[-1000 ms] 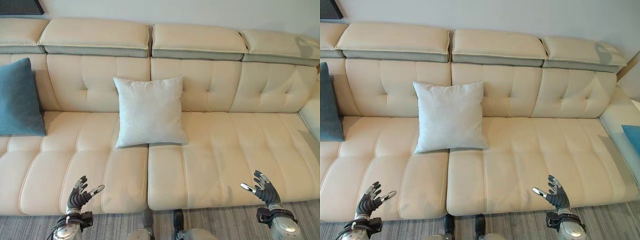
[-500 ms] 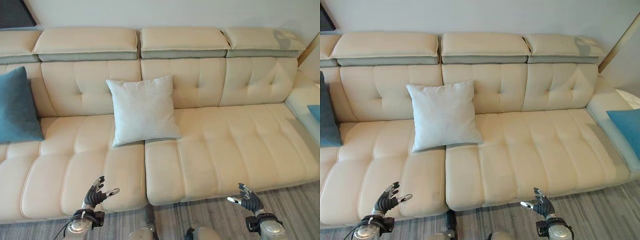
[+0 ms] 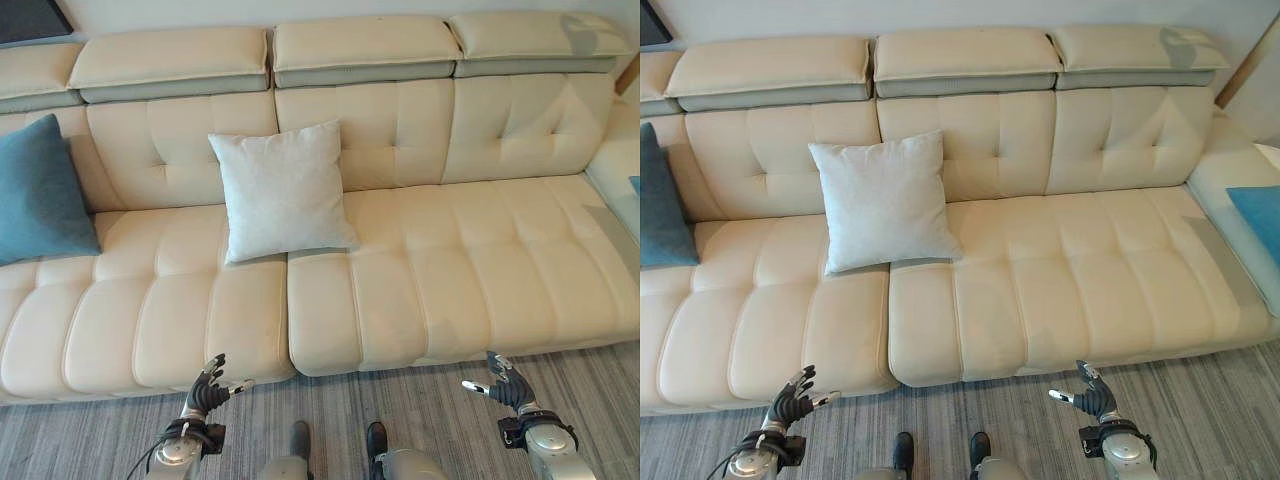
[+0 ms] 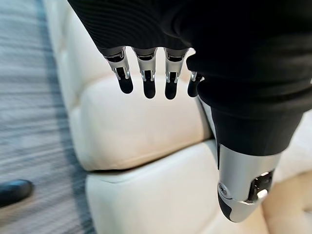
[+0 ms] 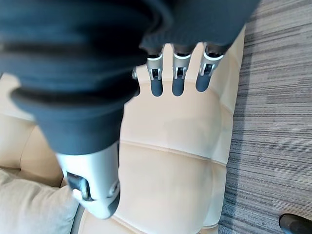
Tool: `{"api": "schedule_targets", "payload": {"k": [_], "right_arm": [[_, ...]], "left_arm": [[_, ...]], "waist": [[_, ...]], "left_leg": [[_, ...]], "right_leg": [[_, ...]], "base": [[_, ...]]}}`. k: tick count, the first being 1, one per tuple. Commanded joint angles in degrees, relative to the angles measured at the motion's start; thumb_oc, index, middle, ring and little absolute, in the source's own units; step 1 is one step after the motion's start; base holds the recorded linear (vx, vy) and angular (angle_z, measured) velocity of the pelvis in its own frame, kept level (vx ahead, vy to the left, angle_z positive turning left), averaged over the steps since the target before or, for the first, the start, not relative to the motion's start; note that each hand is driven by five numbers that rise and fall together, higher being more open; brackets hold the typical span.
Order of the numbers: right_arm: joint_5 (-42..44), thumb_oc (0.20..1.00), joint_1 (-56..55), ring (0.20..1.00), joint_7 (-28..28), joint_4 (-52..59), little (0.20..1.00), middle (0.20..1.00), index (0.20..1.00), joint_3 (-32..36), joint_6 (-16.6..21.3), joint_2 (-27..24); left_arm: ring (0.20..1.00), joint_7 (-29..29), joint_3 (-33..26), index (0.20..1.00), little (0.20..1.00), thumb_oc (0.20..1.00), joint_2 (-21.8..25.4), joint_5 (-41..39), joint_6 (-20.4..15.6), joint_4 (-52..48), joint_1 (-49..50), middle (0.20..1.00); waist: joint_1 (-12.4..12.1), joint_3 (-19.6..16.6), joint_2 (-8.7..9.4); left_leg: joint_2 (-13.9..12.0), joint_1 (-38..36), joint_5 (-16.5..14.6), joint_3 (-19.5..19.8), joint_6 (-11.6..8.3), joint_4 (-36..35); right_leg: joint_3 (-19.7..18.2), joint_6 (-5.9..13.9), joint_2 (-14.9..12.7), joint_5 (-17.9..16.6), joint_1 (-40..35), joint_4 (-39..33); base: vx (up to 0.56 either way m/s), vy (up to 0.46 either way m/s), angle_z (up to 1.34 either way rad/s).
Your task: Pick up all the scattered cushions and arrange them neatly on the sofa.
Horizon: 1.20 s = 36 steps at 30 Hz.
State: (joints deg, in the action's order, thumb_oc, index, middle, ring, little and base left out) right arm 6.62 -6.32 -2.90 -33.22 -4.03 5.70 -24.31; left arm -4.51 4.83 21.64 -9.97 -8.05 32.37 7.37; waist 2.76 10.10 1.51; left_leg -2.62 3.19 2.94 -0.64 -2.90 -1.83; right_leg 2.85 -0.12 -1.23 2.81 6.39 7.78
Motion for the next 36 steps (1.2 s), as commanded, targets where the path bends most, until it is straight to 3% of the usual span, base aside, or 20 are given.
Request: {"api": "schedule_targets", "payload": {"k": [1,6,7,10,11,13,14,15,17,19,20,21,22,23,25,26,27,30,33,36], "right_arm": [[-0.4,1.0,-0.3,1.0,-0.3,2.2,1.0,1.0,1.0,-0.6,1.4,-0.4],[0.5,1.0,-0.2,1.0,-0.5,1.8,1.0,1.0,1.0,-0.3,0.9,1.3],[1.2,1.0,0.5,1.0,-0.8,1.8,1.0,1.0,1.0,-0.2,0.9,2.1],[2.2,1.0,1.8,1.0,-1.3,2.4,1.0,1.0,1.0,-0.5,0.9,3.1],[2.2,1.0,1.8,1.0,-1.3,2.4,1.0,1.0,1.0,-0.5,0.9,3.1],[2.8,1.0,2.5,1.0,-1.8,3.8,1.0,1.0,1.0,-0.7,0.9,3.7],[2.5,1.0,2.7,1.0,-2.1,4.2,1.0,1.0,1.0,-0.9,0.7,3.9],[2.2,1.0,2.9,1.0,-2.2,4.4,1.0,1.0,1.0,-1.1,0.7,3.9],[1.8,1.0,2.7,1.0,-2.2,4.8,1.0,1.0,1.0,-1.2,0.6,3.8],[1.6,1.0,1.4,1.0,-2.1,5.7,1.0,1.0,1.0,-0.8,0.3,3.8],[1.6,1.0,1.3,1.0,-2.1,5.8,1.0,1.0,1.0,-0.8,0.3,3.8],[2.0,1.0,-0.2,1.0,-2.2,6.6,1.0,1.0,1.0,0.1,0.4,3.1],[2.0,1.0,-0.2,1.0,-2.2,6.7,1.0,1.0,1.0,0.2,0.4,3.1],[2.3,1.0,-0.5,1.0,-2.8,7.1,1.0,1.0,1.0,0.6,0.4,1.8],[2.7,1.0,-0.4,1.0,-3.0,7.4,1.0,1.0,1.0,0.7,0.3,1.5],[2.8,1.0,-0.2,1.0,-3.1,7.4,1.0,1.0,1.0,0.5,0.1,1.2],[2.6,1.0,-0.3,1.0,-2.7,8.0,1.0,1.0,1.0,0.1,-0.1,0.8],[2.5,1.0,-0.8,1.0,-2.5,8.2,1.0,1.0,1.0,0.0,-0.1,0.9],[3.0,1.0,-1.0,1.0,-3.2,8.0,1.0,1.0,1.0,0.0,0.1,1.0],[3.1,1.0,0.0,1.0,-3.8,7.3,1.0,1.0,1.0,-0.3,0.4,1.4]], "left_arm": [[1.0,-0.1,0.7,1.0,1.0,1.0,1.9,1.8,-1.7,-1.8,-0.4,1.0],[1.0,0.5,1.1,1.0,1.0,1.0,2.1,2.2,-0.9,-2.0,-0.2,1.0],[1.0,0.4,1.2,1.0,1.0,1.0,2.1,2.6,-0.6,-2.1,0.0,1.0],[1.0,0.2,1.1,1.0,1.0,1.0,2.3,2.6,-0.4,-3.2,0.4,1.0],[1.0,0.2,1.1,1.0,1.0,1.0,2.4,2.6,-0.4,-3.1,0.3,1.0],[1.0,0.3,1.4,1.0,1.0,1.0,2.6,2.5,-0.2,-4.6,0.3,1.0],[1.0,0.6,1.4,1.0,1.0,1.0,2.8,2.4,0.1,-5.4,0.3,1.0],[1.0,0.6,1.2,1.0,1.0,1.0,2.8,2.3,0.2,-5.7,0.4,1.0],[1.0,0.8,1.3,1.0,1.0,1.0,2.6,2.3,0.3,-5.5,0.4,1.0],[1.0,1.4,2.2,1.0,1.0,1.0,1.8,3.1,0.8,-4.5,-0.2,1.0],[1.0,1.4,2.3,1.0,1.0,1.0,1.7,3.2,0.8,-4.5,-0.2,1.0],[1.0,1.9,3.3,1.0,1.0,1.0,1.3,3.4,0.8,-5.2,-0.3,1.0],[1.0,1.9,3.3,1.0,1.0,1.0,1.2,3.4,0.8,-5.2,-0.4,1.0],[1.0,2.1,4.4,1.0,1.0,1.0,0.6,3.2,0.9,-5.5,-0.8,1.0],[1.0,1.8,4.7,1.0,1.0,1.0,0.2,2.7,0.7,-5.4,-0.9,1.0],[1.0,1.4,4.9,1.0,1.0,1.0,-0.1,2.1,0.7,-5.4,-0.8,1.0],[1.0,1.2,5.0,1.0,1.0,1.0,-0.6,1.8,0.6,-5.3,-0.4,1.0],[1.0,1.4,5.1,1.0,1.0,1.0,-0.6,2.1,0.8,-5.5,0.3,1.0],[1.0,1.8,5.1,1.0,1.0,1.0,-0.3,2.8,1.4,-6.2,0.8,1.0],[1.0,1.5,4.9,1.0,1.0,1.0,-0.7,3.1,1.6,-6.0,0.6,1.0]], "waist": [[0.4,-2.1,2.39],[1.4,-2.6,2.38],[2.0,-2.0,2.42],[2.0,-1.1,2.56],[1.9,-1.3,2.62],[0.9,-0.7,2.27],[0.2,-0.9,1.35],[0.0,-1.1,1.34],[-0.1,-1.4,1.67],[1.6,-1.6,1.83],[1.5,-1.6,1.78],[2.9,-0.9,1.75],[2.8,-0.8,1.63],[3.3,0.3,1.91],[3.1,0.8,1.57],[2.6,1.1,1.63],[1.0,1.3,2.58],[-0.3,1.5,2.96],[-2.3,1.7,1.81],[-4.3,1.5,1.33]], "left_leg": [[3.3,2.7,-4.4,0.5,0.43,3.2],[3.1,0.2,-4.5,-3.2,1.47,1.0],[2.6,-0.8,-5.1,-6.3,1.92,1.0],[1.2,-1.5,-6.3,-11.6,2.3,2.0],[1.2,-1.3,-6.2,-11.7,2.28,2.0],[-1.2,-2.8,-6.6,-17.5,2.09,1.8],[-3.0,-4.2,-6.9,-20.2,1.38,0.8],[-3.6,-4.7,-6.8,-22.6,1.1,0.5],[-3.9,-5.2,-7.0,-24.2,0.84,0.8],[-4.3,-6.6,-8.7,-25.9,0.35,3.8],[-4.4,-6.5,-9.0,-26.0,0.29,4.2],[-6.6,-5.6,-9.6,-26.1,-0.22,12.1],[-7.0,-5.3,-10.0,-26.1,-0.41,12.9],[-10.6,-2.9,-7.8,-25.0,-0.85,23.6],[-11.8,-1.6,-7.2,-23.4,-1.12,27.5],[-10.8,0.4,-6.8,-20.6,-0.8,30.3],[-4.7,6.2,-7.9,-15.2,1.39,29.3],[-2.4,9.7,-8.5,-13.1,2.05,24.9],[0.2,13.8,-0.5,-8.8,0.92,13.2],[2.8,18.2,3.0,-3.4,0.08,3.9]], "right_leg": [[-1.6,5.22,-0.9,-1.2,-2.8,-6.5],[-4.8,6.2,-0.4,-2.5,-2.4,-6.6],[-6.4,6.9,0.0,-3.4,-1.4,-5.9],[-5.5,7.81,-0.2,-4.2,1.0,-4.3],[-5.6,7.78,-0.2,-4.4,1.2,-4.4],[5.6,7.52,-3.1,-3.6,2.6,-2.2],[14.8,7.52,-5.8,-1.7,2.8,0.4],[18.4,7.67,-7.1,-1.6,2.3,0.2],[19.8,7.8,-7.7,-1.8,1.4,-1.1],[16.1,7.59,-7.3,-1.3,2.1,-0.6],[16.0,7.55,-7.2,-1.3,2.1,-0.6],[13.5,6.04,-6.1,-0.3,0.8,-1.4],[13.5,5.9,-5.9,-0.2,0.7,-1.4],[11.5,3.95,-4.4,1.2,-1.1,-1.8],[10.8,2.99,-3.2,2.0,-2.0,-1.9],[9.6,2.46,-2.6,2.4,-2.9,-2.0],[6.7,2.45,-2.4,1.8,-4.6,-3.2],[4.7,3.04,-2.2,2.7,-6.5,-3.9],[2.6,2.84,0.5,4.4,-9.4,-4.4],[-1.8,2.9,2.6,6.6,-13.3,-5.2]], "base": [[0.03,0.074,-0.19],[0.01,0.067,-0.52],[-0.02,0.054,-0.82],[-0.04,0.019,-1.09],[-0.05,-0.07,-1.46],[0.0,-0.114,-2.17],[0.04,-0.132,-2.66],[0.06,-0.166,-2.75],[0.04,-0.112,-1.55],[0.19,-0.207,-1.14],[0.28,-0.343,-1.03],[0.14,-0.198,-0.83],[0.29,-0.376,-0.58],[0.22,-0.247,-0.35],[0.19,-0.172,-0.69],[0.24,-0.082,-0.98],[0.25,-0.072,-0.92],[0.25,-0.026,-0.9],[0.37,-0.006,-0.41],[0.43,0.049,-0.57]]}}
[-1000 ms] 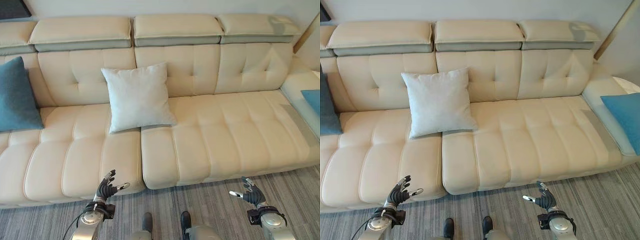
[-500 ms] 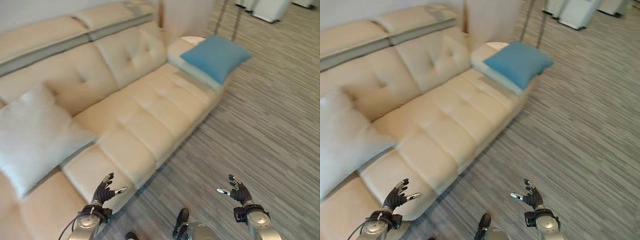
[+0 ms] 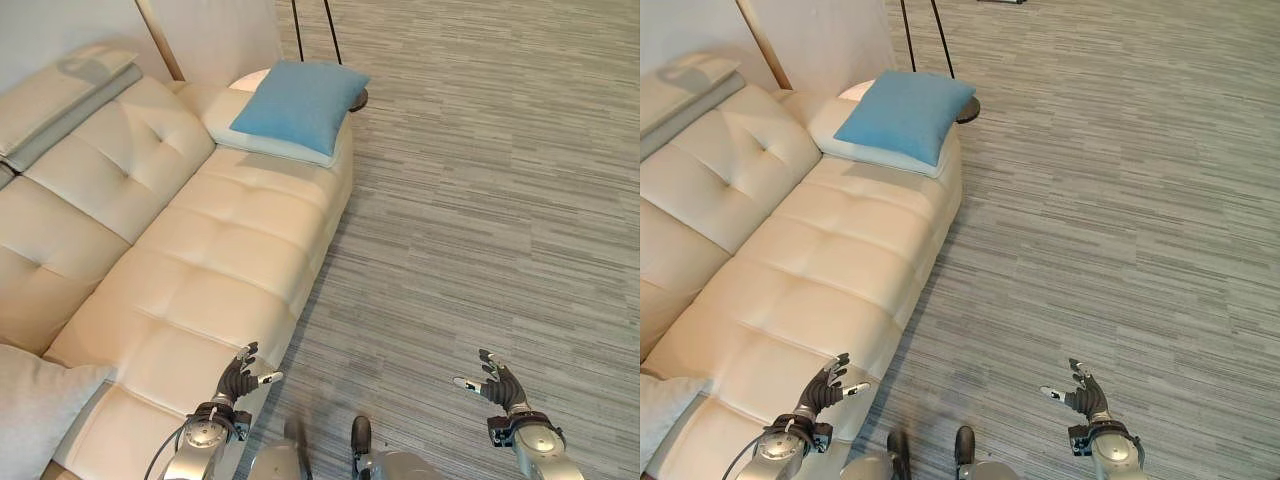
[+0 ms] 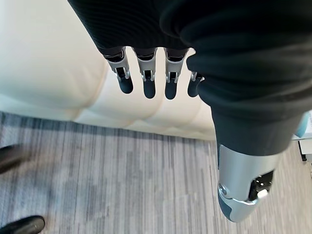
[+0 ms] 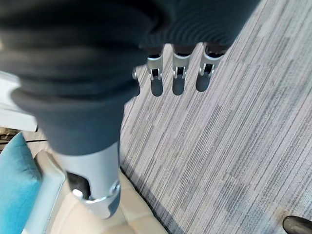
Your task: Pick up all the scattered cushions and arrange them neatly on the sofa.
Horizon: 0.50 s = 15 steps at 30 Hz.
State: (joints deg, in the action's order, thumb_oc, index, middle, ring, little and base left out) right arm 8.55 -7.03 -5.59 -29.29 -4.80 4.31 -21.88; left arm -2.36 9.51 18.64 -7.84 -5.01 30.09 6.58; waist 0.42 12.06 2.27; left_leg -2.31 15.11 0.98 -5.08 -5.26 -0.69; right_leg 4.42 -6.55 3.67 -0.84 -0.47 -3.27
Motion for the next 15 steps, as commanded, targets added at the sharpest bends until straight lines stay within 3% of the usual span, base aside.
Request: {"api": "schedule_targets", "payload": {"k": [1,5,8,9,11,13,15], "right_arm": [[1.2,1.0,0.7,1.0,-1.1,3.3,1.0,1.0,1.0,0.5,1.8,-1.0],[0.7,1.0,0.6,1.0,0.0,4.1,1.0,1.0,1.0,-0.2,1.6,-0.4],[0.7,1.0,1.9,1.0,0.9,4.4,1.0,1.0,1.0,-0.9,1.5,1.0],[0.7,1.0,2.5,1.0,0.9,4.5,1.0,1.0,1.0,-1.4,1.9,1.2],[0.6,1.0,3.7,1.0,1.0,5.1,1.0,1.0,1.0,-1.9,1.9,1.8],[0.9,1.0,4.1,1.0,0.9,5.3,1.0,1.0,1.0,-1.9,1.9,1.9],[1.0,1.0,4.3,1.0,1.0,5.7,1.0,1.0,1.0,-1.7,1.9,1.5]], "left_arm": [[1.0,-0.7,0.2,1.0,1.0,1.0,2.3,0.9,-1.4,-3.7,1.3,1.0],[1.0,-0.4,-0.7,1.0,1.0,1.0,2.6,0.6,-1.4,-3.8,2.2,1.0],[1.0,-0.4,-0.7,1.0,1.0,1.0,3.3,0.4,-1.3,-3.0,1.5,1.0],[1.0,-0.7,-0.8,1.0,1.0,1.0,3.6,0.4,-1.4,-3.1,1.2,1.0],[1.0,-1.0,-0.7,1.0,1.0,1.0,4.3,0.2,-1.4,-3.3,0.5,1.0],[1.0,-1.3,-1.0,1.0,1.0,1.0,4.3,-0.4,-1.7,-3.3,0.3,1.0],[1.0,-1.4,-1.4,1.0,1.0,1.0,4.4,-0.2,-1.8,-3.2,0.4,1.0]], "waist": [[-2.1,-0.5,0.67],[-3.9,-2.5,1.52],[-3.9,-2.6,2.57],[-4.0,-2.6,2.66],[-3.4,-1.9,2.08],[-2.4,-1.2,1.02],[-1.7,-0.7,0.36]], "left_leg": [[2.6,6.2,5.0,0.9,2.46,2.7],[2.5,6.0,6.9,1.6,3.67,5.9],[2.3,3.4,4.4,-0.8,5.29,7.3],[2.1,2.4,3.3,-2.2,5.8,7.4],[1.2,-1.9,1.1,-3.9,6.6,6.7],[0.9,-5.9,-0.6,-4.4,6.85,5.5],[0.9,-8.7,-2.4,-5.2,6.77,4.9]], "right_leg": [[-3.5,9.36,-2.4,10.3,-6.5,5.8],[-7.4,10.58,-3.3,11.3,-9.3,8.0],[-6.7,14.17,-6.4,6.3,-5.5,19.4],[-4.7,15.76,-8.0,2.8,-3.5,23.0],[-1.1,16.32,-10.0,-1.1,2.2,29.9],[2.1,15.43,-10.5,0.8,6.3,29.6],[6.0,14.49,-11.6,3.5,8.9,24.5]], "base": [[0.42,0.101,-0.63],[0.5,0.19,-0.8],[0.31,0.16,-0.68],[0.27,0.149,-0.78],[0.29,0.135,-0.93],[0.32,0.118,-0.45],[0.34,0.05,0.12]]}}
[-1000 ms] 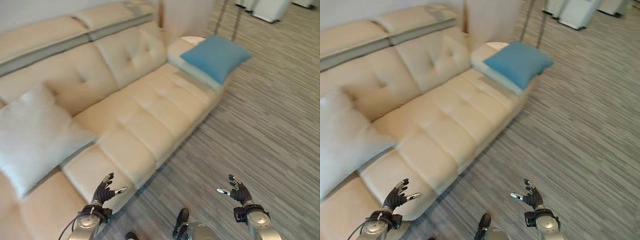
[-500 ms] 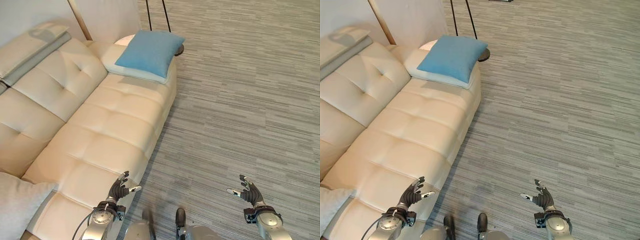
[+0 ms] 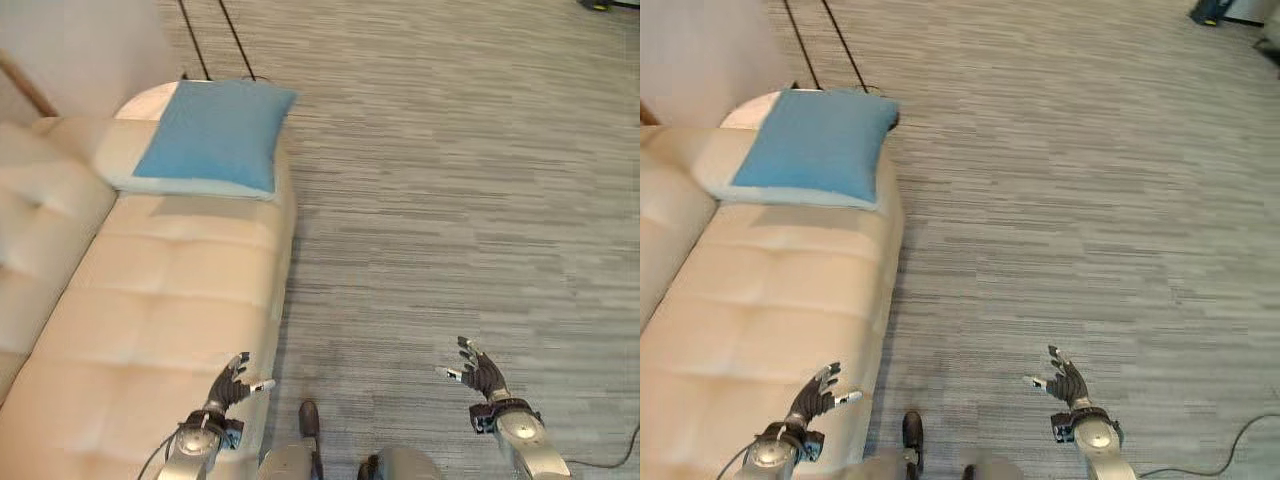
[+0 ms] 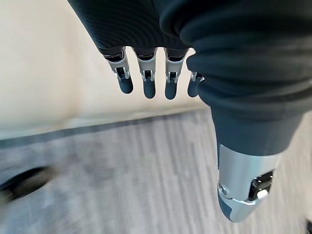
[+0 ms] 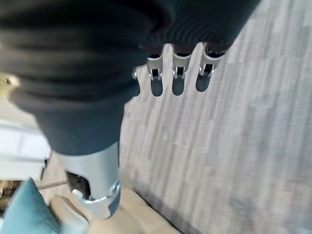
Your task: Pick up all the scattered cushions and arrange them neatly on the sofa.
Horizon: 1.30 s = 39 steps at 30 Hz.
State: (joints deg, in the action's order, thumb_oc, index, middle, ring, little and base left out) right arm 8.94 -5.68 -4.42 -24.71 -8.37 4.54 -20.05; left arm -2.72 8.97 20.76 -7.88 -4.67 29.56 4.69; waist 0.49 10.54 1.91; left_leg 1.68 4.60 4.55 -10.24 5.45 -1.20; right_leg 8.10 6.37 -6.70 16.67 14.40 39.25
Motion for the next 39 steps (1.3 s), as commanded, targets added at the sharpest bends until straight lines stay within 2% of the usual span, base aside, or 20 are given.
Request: {"api": "schedule_targets", "payload": {"k": [1,3,5,8,9,10,11,12,13,15,17,21,25,28,32,33,35,36,37,39], "right_arm": [[0.6,1.0,3.1,1.0,-0.2,1.3,1.0,1.0,1.0,1.8,1.7,-0.5],[0.4,1.0,3.4,1.0,-0.3,1.4,1.0,1.0,1.0,1.8,1.6,-1.0],[-0.1,1.0,3.4,1.0,-0.5,1.0,1.0,1.0,1.0,2.0,1.3,-1.2],[-0.6,1.0,2.9,1.0,-0.6,0.9,1.0,1.0,1.0,2.1,1.2,-1.0],[-0.7,1.0,1.0,1.0,-0.2,0.9,1.0,1.0,1.0,2.7,1.2,-0.8],[-0.6,1.0,0.5,1.0,0.1,0.0,1.0,1.0,1.0,2.6,1.4,-1.3],[-0.5,1.0,0.6,1.0,0.2,-0.3,1.0,1.0,1.0,2.4,1.5,-1.8],[-0.3,1.0,1.0,1.0,-0.1,-0.7,1.0,1.0,1.0,2.4,1.6,-2.4],[0.9,1.0,1.1,1.0,-0.6,-0.1,1.0,1.0,1.0,2.6,1.7,-2.9],[1.3,1.0,1.3,1.0,-0.9,-0.4,1.0,1.0,1.0,2.8,1.6,-3.2],[1.4,1.0,1.3,1.0,-0.9,-0.6,1.0,1.0,1.0,2.8,1.2,-3.4],[1.3,1.0,0.5,1.0,-1.1,-0.5,1.0,1.0,1.0,3.3,1.3,-3.8],[0.5,1.0,0.4,1.0,-1.2,-1.1,1.0,1.0,1.0,2.8,0.8,-3.5],[-1.1,1.0,0.0,1.0,-0.6,-0.6,1.0,1.0,1.0,2.2,0.9,-3.5],[-1.4,1.0,-0.1,1.0,-0.4,-0.6,1.0,1.0,1.0,2.2,0.7,-3.0],[-1.6,1.0,-0.5,1.0,-0.1,-0.3,1.0,1.0,1.0,2.2,0.6,-2.5],[-1.9,1.0,-0.9,1.0,0.4,-0.5,1.0,1.0,1.0,1.8,0.5,-1.9],[-2.5,1.0,-1.0,1.0,1.1,-0.5,1.0,1.0,1.0,1.3,0.4,-1.4],[-2.5,1.0,-1.0,1.0,1.1,-0.5,1.0,1.0,1.0,1.3,0.4,-1.4],[-3.4,1.0,0.5,1.0,1.2,-0.3,1.0,1.0,1.0,0.0,0.6,-1.3]], "left_arm": [[1.0,-1.0,-0.9,1.0,1.0,1.0,2.3,-0.1,-2.2,-2.7,2.5,1.0],[1.0,-1.1,-1.0,1.0,1.0,1.0,2.0,0.2,-2.2,-2.5,2.6,1.0],[1.0,-1.3,-1.6,1.0,1.0,1.0,1.5,0.6,-2.3,-1.9,2.0,1.0],[1.0,-1.5,-1.9,1.0,1.0,1.0,1.2,1.2,-2.5,-1.8,1.9,1.0],[1.0,-1.1,-1.4,1.0,1.0,1.0,1.1,2.2,-2.7,-1.9,2.0,1.0],[1.0,-1.0,-0.9,1.0,1.0,1.0,0.5,1.9,-2.9,-1.8,2.0,1.0],[1.0,-1.1,-0.5,1.0,1.0,1.0,0.4,1.3,-2.9,-1.7,1.8,1.0],[1.0,-0.9,0.0,1.0,1.0,1.0,0.1,0.3,-2.8,-1.7,1.2,1.0],[1.0,-1.0,1.0,1.0,1.0,1.0,-0.1,0.0,-2.6,-2.0,0.7,1.0],[1.0,-1.0,1.1,1.0,1.0,1.0,-0.1,-0.4,-2.6,-1.6,0.3,1.0],[1.0,-1.2,0.9,1.0,1.0,1.0,-0.4,-0.6,-2.5,-1.0,0.3,1.0],[1.0,-1.3,0.3,1.0,1.0,1.0,-0.8,-0.2,-2.4,-0.6,1.2,1.0],[1.0,-1.5,-0.6,1.0,1.0,1.0,-0.9,-0.2,-2.2,-1.4,2.6,1.0],[1.0,-1.4,-1.9,1.0,1.0,1.0,-1.1,-0.1,-1.8,-1.6,3.9,1.0],[1.0,-1.6,-2.3,1.0,1.0,1.0,-1.1,-0.2,-1.5,-1.2,4.0,1.0],[1.0,-1.7,-2.5,1.0,1.0,1.0,-0.8,-0.2,-1.5,-1.1,4.0,1.0],[1.0,-1.7,-2.7,1.0,1.0,1.0,-0.4,0.0,-1.4,-0.7,4.4,1.0],[1.0,-1.8,-2.9,1.0,1.0,1.0,0.1,-0.4,-1.4,-0.6,4.6,1.0],[1.0,-1.8,-2.9,1.0,1.0,1.0,0.1,-0.4,-1.4,-0.6,4.6,1.0],[1.0,-2.5,-3.8,1.0,1.0,1.0,0.4,-1.3,-1.4,-0.4,4.7,1.0]], "waist": [[-1.6,1.1,0.72],[-1.2,2.0,0.74],[-0.2,2.4,0.85],[0.7,2.3,0.68],[1.8,1.7,1.17],[2.3,1.1,0.45],[2.3,1.2,-0.06],[2.1,1.8,0.2],[1.4,3.2,0.57],[1.0,3.4,1.0],[0.0,3.5,1.2],[-1.5,2.4,1.17],[-3.6,1.3,0.25],[-5.2,-0.4,-0.44],[-5.8,-1.4,0.71],[-6.0,-1.7,1.09],[-6.4,-2.5,2.87],[-6.7,-1.9,3.81],[-6.7,-1.9,3.86],[-6.6,-0.5,2.96]], "left_leg": [[-3.1,0.6,-6.7,-0.3,-4.06,5.1],[-2.7,-2.5,-8.3,-0.4,-4.34,3.9],[-2.2,-5.2,-9.4,0.2,-5.03,2.3],[-2.1,-7.4,-10.6,1.1,-5.59,1.4],[-1.3,-10.4,-13.7,2.7,-5.93,2.3],[-2.6,-10.7,-14.4,3.9,-7.02,7.1],[-4.1,-9.2,-12.3,3.8,-8.16,12.9],[-5.3,-4.0,-8.8,4.3,-8.99,22.6],[-6.8,2.4,-5.7,5.0,-8.47,34.5],[-6.2,5.0,-6.1,4.6,-7.83,36.4],[-5.2,8.1,-7.4,3.7,-7.25,35.0],[-3.0,10.7,-7.6,2.1,-6.49,21.3],[-2.3,14.0,-0.6,1.2,-7.8,11.9],[-3.2,13.4,3.3,-1.9,-7.65,1.2],[-3.2,14.2,1.8,-5.3,-7.23,0.9],[-3.6,14.6,3.6,-6.0,-6.57,3.1],[-1.8,15.3,2.3,-4.9,-5.03,6.9],[0.3,13.4,-0.9,-4.0,-2.7,8.5],[0.3,13.5,-0.9,-4.1,-2.67,8.5],[1.0,10.0,-3.3,-2.4,-0.81,8.3]], "right_leg": [[3.8,1.36,-1.5,-14.1,-5.0,-21.2],[4.9,1.6,-1.2,-15.9,-2.5,-27.8],[4.7,2.89,-0.5,-19.1,0.6,-34.4],[3.1,3.51,-0.3,-20.3,2.5,-36.6],[-0.9,3.03,0.2,-21.5,1.0,-36.8],[-2.0,1.84,0.8,-21.7,-0.3,-35.7],[-1.8,0.77,1.4,-21.1,-1.6,-35.2],[-1.5,-0.58,1.2,-20.5,-2.5,-35.2],[-0.8,-3.11,2.2,-18.2,-5.2,-35.5],[-0.4,-3.54,2.2,-17.3,-6.4,-36.0],[-0.7,-3.81,2.5,-16.0,-9.2,-36.6],[-0.7,-2.9,3.3,-13.4,-13.7,-38.1],[-1.4,-2.97,5.4,-10.4,-19.0,-38.7],[-2.3,-2.58,6.5,-7.0,-23.5,-38.2],[-2.3,-1.53,5.6,-4.0,-27.0,-36.4],[-1.6,-1.16,5.4,-4.8,-27.4,-35.1],[-1.5,1.2,3.2,-10.0,-26.0,-28.8],[-2.5,4.28,0.7,-20.3,-21.3,-16.9],[-2.6,4.31,0.6,-20.2,-21.2,-16.8],[-3.2,4.16,-0.3,-26.4,-16.2,-6.6]], "base": [[0.3,-0.03,-0.11],[0.34,-0.075,-0.32],[0.4,-0.116,-0.25],[0.39,-0.121,0.1],[0.68,-0.257,0.53],[0.8,-0.356,0.62],[0.52,-0.361,0.91],[0.37,-0.427,0.9],[0.35,-0.399,0.84],[0.25,-0.199,0.09],[0.31,-0.089,-0.24],[0.43,-0.029,-0.05],[0.47,0.025,0.01],[0.66,0.135,-0.2],[0.53,0.139,0.01],[0.41,0.113,0.14],[0.6,0.238,0.08],[0.43,0.234,0.08],[0.44,0.262,0.14],[0.46,0.199,0.36]]}}
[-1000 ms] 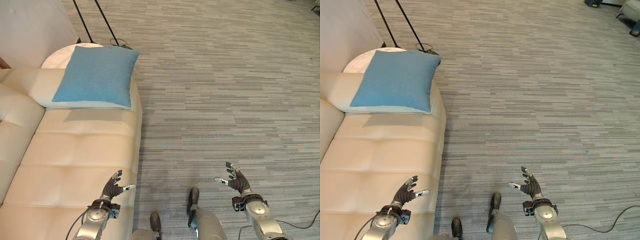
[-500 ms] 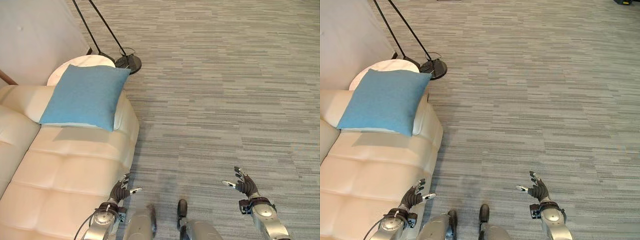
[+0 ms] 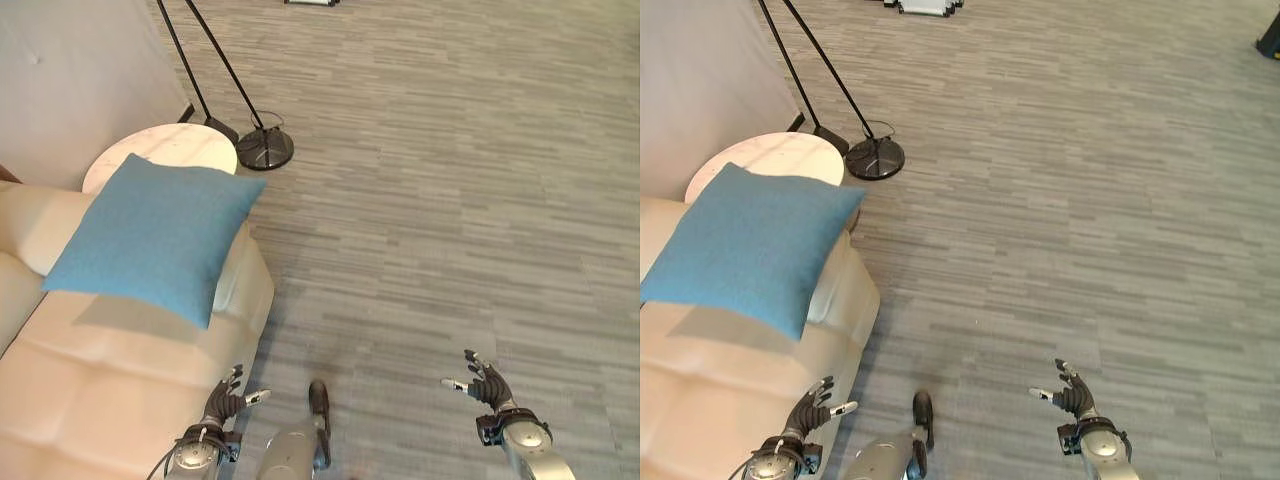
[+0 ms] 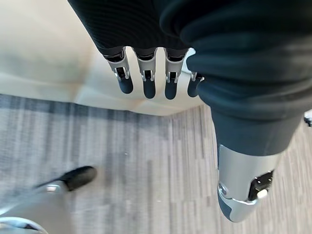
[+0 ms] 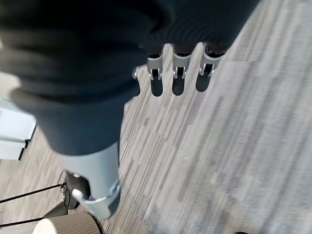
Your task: Pick up all the scattered cushions and arrange them neatly on the sofa.
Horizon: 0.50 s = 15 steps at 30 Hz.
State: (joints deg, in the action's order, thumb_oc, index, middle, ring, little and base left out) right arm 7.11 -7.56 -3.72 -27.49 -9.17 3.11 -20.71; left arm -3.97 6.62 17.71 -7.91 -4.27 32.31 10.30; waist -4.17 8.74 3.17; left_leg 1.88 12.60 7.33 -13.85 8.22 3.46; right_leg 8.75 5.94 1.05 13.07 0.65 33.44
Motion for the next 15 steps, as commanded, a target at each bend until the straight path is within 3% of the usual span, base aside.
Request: {"api": "schedule_targets", "payload": {"k": [1,2,3,4,6,8,9,11,12,13,14,15], "right_arm": [[-1.9,1.0,2.9,1.0,0.5,2.7,1.0,1.0,1.0,0.3,2.4,-0.2],[-1.9,1.0,2.9,1.0,0.5,2.7,1.0,1.0,1.0,0.3,2.4,-0.2],[-1.8,1.0,2.6,1.0,0.9,3.3,1.0,1.0,1.0,0.1,2.5,-0.5],[-1.8,1.0,2.6,1.0,0.9,3.3,1.0,1.0,1.0,0.1,2.5,-0.5],[-1.3,1.0,2.4,1.0,1.0,3.5,1.0,1.0,1.0,0.2,2.6,-1.0],[-1.2,1.0,2.6,1.0,0.7,2.8,1.0,1.0,1.0,0.3,2.4,-1.4],[-1.4,1.0,2.2,1.0,0.7,2.6,1.0,1.0,1.0,0.6,1.8,-1.7],[-1.6,1.0,2.1,1.0,0.6,2.2,1.0,1.0,1.0,0.7,1.9,-1.9],[-1.4,1.0,1.2,1.0,0.7,1.8,1.0,1.0,1.0,1.6,1.7,-2.2],[-1.4,1.0,1.2,1.0,0.7,1.8,1.0,1.0,1.0,1.6,1.8,-2.2],[-0.3,1.0,0.5,1.0,1.1,1.2,1.0,1.0,1.0,2.4,2.3,-2.1],[0.2,1.0,1.5,1.0,0.9,-0.1,1.0,1.0,1.0,2.3,2.6,-2.0]], "left_arm": [[1.0,-1.4,-2.0,1.0,1.0,1.0,3.4,-1.8,-1.9,-2.6,-0.7,1.0],[1.0,-1.4,-2.0,1.0,1.0,1.0,3.4,-1.8,-1.9,-2.6,-0.7,1.0],[1.0,-1.3,-2.1,1.0,1.0,1.0,3.0,-1.9,-2.3,-2.3,-0.2,1.0],[1.0,-1.3,-2.1,1.0,1.0,1.0,3.0,-1.9,-2.3,-2.2,-0.2,1.0],[1.0,-1.1,-1.9,1.0,1.0,1.0,2.8,-2.1,-2.7,-1.8,0.1,1.0],[1.0,-1.3,-2.0,1.0,1.0,1.0,2.5,-2.6,-2.8,-1.2,0.1,1.0],[1.0,-1.3,-2.1,1.0,1.0,1.0,1.9,-2.4,-2.8,-0.6,-0.2,1.0],[1.0,-1.5,-2.2,1.0,1.0,1.0,1.8,-2.3,-3.0,-0.3,-0.5,1.0],[1.0,-1.5,-2.1,1.0,1.0,1.0,2.0,-1.9,-3.2,0.2,-0.8,1.0],[1.0,-1.5,-2.1,1.0,1.0,1.0,2.0,-1.9,-3.2,0.2,-0.8,1.0],[1.0,-1.3,-2.0,1.0,1.0,1.0,1.6,-2.0,-3.5,1.3,-0.6,1.0],[1.0,-1.4,-1.7,1.0,1.0,1.0,1.5,-2.6,-3.4,2.2,-1.4,1.0]], "waist": [[-1.7,1.8,-0.19],[-1.7,1.7,-0.28],[-0.6,2.0,-1.61],[-0.5,2.0,-1.71],[0.8,2.8,-2.44],[1.7,3.3,-2.23],[2.9,3.6,-1.65],[3.3,3.9,-1.51],[3.6,3.7,-0.8],[3.8,3.8,-0.86],[3.8,3.2,-0.48],[3.8,3.2,-0.51]], "left_leg": [[0.7,-2.4,-7.9,3.2,-2.74,2.5],[0.6,-2.3,-7.8,3.2,-2.76,2.5],[1.4,-6.9,-9.3,6.3,-2.9,1.5],[1.3,-6.8,-9.3,6.4,-2.94,1.4],[2.1,-10.0,-10.9,9.2,-3.35,1.5],[3.1,-12.9,-12.6,12.1,-4.04,1.4],[4.3,-16.1,-14.0,16.6,-4.94,1.4],[4.7,-16.8,-14.4,18.4,-5.28,1.8],[5.8,-17.7,-14.7,22.1,-6.3,3.4],[5.8,-17.7,-14.8,22.4,-6.31,3.5],[5.4,-17.9,-15.1,24.1,-7.51,5.4],[4.8,-16.2,-13.4,23.9,-9.17,8.7]], "right_leg": [[-2.9,3.37,-9.0,-20.7,2.8,3.9],[-2.9,3.31,-8.9,-20.8,3.0,3.9],[-2.2,1.38,-8.0,-15.4,7.7,0.9],[-2.1,1.32,-7.9,-15.5,7.7,0.7],[-1.6,0.64,-6.8,-11.8,10.5,-4.5],[-1.5,0.85,-6.2,-12.3,12.2,-14.6],[-6.0,2.49,-3.5,-14.1,13.4,-24.1],[-8.0,3.04,-2.8,-15.4,14.2,-26.5],[-10.0,3.43,-3.3,-17.0,13.8,-29.6],[-9.8,3.43,-3.4,-17.0,13.6,-29.8],[-8.7,2.34,-4.8,-18.0,11.5,-30.6],[-7.5,1.84,-5.3,-18.0,10.7,-30.2]], "base": [[0.47,0.171,0.43],[0.68,0.169,0.55],[0.37,0.061,0.52],[0.52,0.074,0.8],[0.36,0.001,0.98],[0.53,-0.091,1.08],[0.49,-0.123,0.82],[0.39,-0.134,1.38],[0.35,-0.145,1.45],[0.43,-0.24,1.7],[0.3,-0.206,1.52],[0.4,-0.304,2.19]]}}
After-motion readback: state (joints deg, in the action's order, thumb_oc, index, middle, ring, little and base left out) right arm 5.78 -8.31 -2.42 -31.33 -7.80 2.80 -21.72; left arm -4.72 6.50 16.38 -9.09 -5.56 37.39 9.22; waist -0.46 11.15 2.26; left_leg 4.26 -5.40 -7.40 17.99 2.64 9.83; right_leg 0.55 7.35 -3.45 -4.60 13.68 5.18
